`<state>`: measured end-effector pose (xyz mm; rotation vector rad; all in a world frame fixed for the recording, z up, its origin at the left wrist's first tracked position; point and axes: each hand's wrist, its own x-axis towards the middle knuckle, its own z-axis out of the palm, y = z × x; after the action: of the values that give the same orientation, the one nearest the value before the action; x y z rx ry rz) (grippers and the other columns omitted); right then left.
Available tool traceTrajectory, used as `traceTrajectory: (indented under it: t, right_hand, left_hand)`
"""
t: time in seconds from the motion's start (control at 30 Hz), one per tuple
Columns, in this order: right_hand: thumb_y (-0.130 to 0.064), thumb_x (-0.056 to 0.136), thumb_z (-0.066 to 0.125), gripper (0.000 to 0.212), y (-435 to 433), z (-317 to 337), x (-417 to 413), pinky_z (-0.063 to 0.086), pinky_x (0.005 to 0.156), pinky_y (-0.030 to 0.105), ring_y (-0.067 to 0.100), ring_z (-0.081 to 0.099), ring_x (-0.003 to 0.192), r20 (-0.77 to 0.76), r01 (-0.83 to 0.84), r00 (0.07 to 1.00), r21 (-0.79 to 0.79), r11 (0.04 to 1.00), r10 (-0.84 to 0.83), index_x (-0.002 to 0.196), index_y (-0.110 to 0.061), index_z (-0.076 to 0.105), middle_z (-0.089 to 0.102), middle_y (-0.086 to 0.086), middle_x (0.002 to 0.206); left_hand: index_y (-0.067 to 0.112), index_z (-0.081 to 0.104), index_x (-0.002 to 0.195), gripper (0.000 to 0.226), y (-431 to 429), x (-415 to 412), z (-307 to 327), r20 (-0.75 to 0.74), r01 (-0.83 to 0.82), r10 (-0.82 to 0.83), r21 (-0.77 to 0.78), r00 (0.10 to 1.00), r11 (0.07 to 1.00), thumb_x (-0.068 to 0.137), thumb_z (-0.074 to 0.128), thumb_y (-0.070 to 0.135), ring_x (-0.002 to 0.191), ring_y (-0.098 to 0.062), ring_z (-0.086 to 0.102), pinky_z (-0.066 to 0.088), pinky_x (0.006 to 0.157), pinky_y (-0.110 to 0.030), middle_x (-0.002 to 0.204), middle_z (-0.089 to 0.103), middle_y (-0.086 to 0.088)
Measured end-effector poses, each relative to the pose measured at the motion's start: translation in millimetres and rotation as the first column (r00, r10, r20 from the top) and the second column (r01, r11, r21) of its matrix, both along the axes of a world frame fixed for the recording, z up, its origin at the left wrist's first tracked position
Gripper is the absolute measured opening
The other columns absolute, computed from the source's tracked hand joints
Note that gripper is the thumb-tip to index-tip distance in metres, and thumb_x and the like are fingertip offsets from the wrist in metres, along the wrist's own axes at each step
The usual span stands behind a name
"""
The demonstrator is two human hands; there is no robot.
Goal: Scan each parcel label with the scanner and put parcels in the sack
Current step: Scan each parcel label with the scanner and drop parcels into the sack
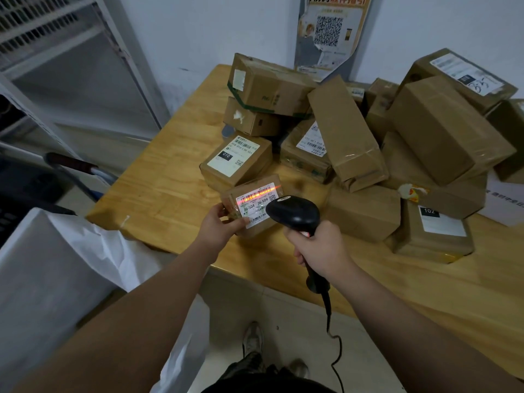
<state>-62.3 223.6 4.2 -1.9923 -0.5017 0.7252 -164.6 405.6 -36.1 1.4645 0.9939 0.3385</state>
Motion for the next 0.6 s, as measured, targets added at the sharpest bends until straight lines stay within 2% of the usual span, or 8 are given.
traceTrajectory:
  t: [0.1,0.23,0.43,0.53,0.6]
  right_hand:
    - [-0.031,0.087,0.068,0.025,0.7,1.3,-3.4,0.055,0.056,0.032,0.013,0.061,0.046,0.006,-0.018,1.0,0.008,1.0,0.018,0.071,-0.012,0.064,0.06,0.0,0.05]
    - [-0.031,0.087,0.068,0.025,1.1,1.2,-4.5,0.055,0.058,0.033,0.014,0.061,0.046,0.014,-0.027,1.0,0.017,0.999,0.027,0.072,-0.011,0.064,0.06,0.0,0.049]
    - [-0.032,0.086,0.068,0.026,-1.9,0.0,-3.1,0.056,0.061,0.036,0.017,0.063,0.05,0.016,-0.025,1.0,0.018,1.0,0.025,0.076,-0.009,0.067,0.063,0.006,0.055]
    - [-0.028,0.086,0.069,0.019,-4.7,-2.6,-3.0,0.057,0.062,0.04,0.017,0.063,0.051,0.015,-0.018,1.0,0.048,0.999,0.018,0.08,-0.011,0.068,0.063,0.009,0.055]
    - [-0.025,0.085,0.07,0.017,-8.1,-5.8,-4.4,0.057,0.064,0.045,0.024,0.064,0.055,0.033,-0.003,0.999,0.076,0.997,0.0,0.081,-0.008,0.069,0.063,0.014,0.058]
  left_hand:
    - [0.011,0.049,0.131,0.056,0.6,-0.7,-0.2,-0.002,0.005,-0.005,0.006,1.0,1.0,0.082,0.076,0.012,0.088,-0.008,0.06,0.052,0.071,-0.021,0.101,0.057,0.01]
    - [0.011,0.049,0.132,0.058,1.1,-1.1,-2.4,-0.009,0.0,0.0,0.02,1.0,1.0,0.081,0.076,0.014,0.093,-0.012,0.06,0.052,0.078,-0.025,0.108,0.057,0.006]
    - [0.011,0.046,0.136,0.062,0.8,-0.2,-4.0,-0.013,0.0,0.0,0.023,1.0,1.0,0.081,0.077,0.014,0.086,-0.002,0.057,0.05,0.072,-0.019,0.112,0.057,0.006]
    - [0.012,0.042,0.138,0.068,-0.6,0.8,-3.7,-0.015,0.005,-0.004,0.035,1.0,0.999,0.08,0.077,0.013,0.097,-0.01,0.057,0.047,0.075,-0.021,0.115,0.054,0.007]
    - [0.013,0.041,0.138,0.069,-1.4,2.8,-3.2,-0.013,0.015,-0.014,0.044,1.0,0.999,0.079,0.077,0.01,0.106,-0.014,0.054,0.044,0.075,-0.021,0.121,0.053,0.005]
